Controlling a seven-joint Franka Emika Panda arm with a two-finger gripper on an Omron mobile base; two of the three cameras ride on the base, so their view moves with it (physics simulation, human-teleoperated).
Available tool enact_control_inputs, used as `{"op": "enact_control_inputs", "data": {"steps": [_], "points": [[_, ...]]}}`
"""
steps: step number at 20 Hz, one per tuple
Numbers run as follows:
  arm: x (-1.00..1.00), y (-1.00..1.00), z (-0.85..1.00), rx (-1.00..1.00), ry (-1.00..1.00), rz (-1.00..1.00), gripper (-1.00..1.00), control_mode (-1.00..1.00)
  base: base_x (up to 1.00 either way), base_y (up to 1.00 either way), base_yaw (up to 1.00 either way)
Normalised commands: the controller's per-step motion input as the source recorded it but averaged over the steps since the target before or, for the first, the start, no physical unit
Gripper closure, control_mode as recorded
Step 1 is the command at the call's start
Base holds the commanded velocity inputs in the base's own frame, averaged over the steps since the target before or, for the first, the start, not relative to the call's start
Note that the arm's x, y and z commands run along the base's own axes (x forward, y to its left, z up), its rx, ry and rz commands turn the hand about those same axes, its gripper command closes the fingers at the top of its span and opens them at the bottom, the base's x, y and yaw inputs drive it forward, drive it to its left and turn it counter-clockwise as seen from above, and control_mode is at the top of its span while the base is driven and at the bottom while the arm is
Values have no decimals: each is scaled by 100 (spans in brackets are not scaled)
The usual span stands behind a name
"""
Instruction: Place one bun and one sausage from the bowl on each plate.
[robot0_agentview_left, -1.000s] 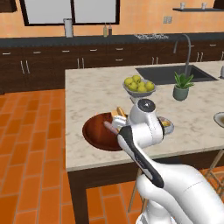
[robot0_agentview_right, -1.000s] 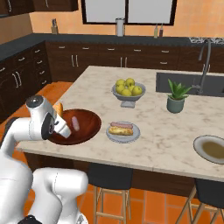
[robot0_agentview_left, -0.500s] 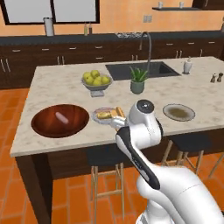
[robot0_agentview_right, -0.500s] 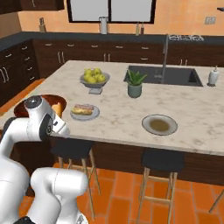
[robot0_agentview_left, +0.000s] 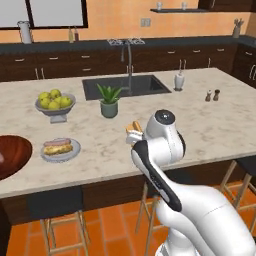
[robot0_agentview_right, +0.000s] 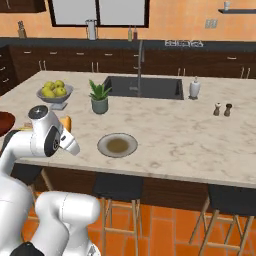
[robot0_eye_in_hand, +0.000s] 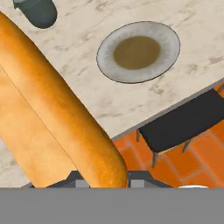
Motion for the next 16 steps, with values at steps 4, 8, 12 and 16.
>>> {"op": "enact_control_inputs", "data": {"steps": [4,8,12,16], "points": [[19,-25,-4,1,0,1,100,-100,70,-75,0],[98,-61,-41,0,13,3,100,-100,0,0,0],[100,-7,-71,0,23,0,100,-100,0,0,0],[100,0,-61,0,19,0,100,-100,0,0,0]]}}
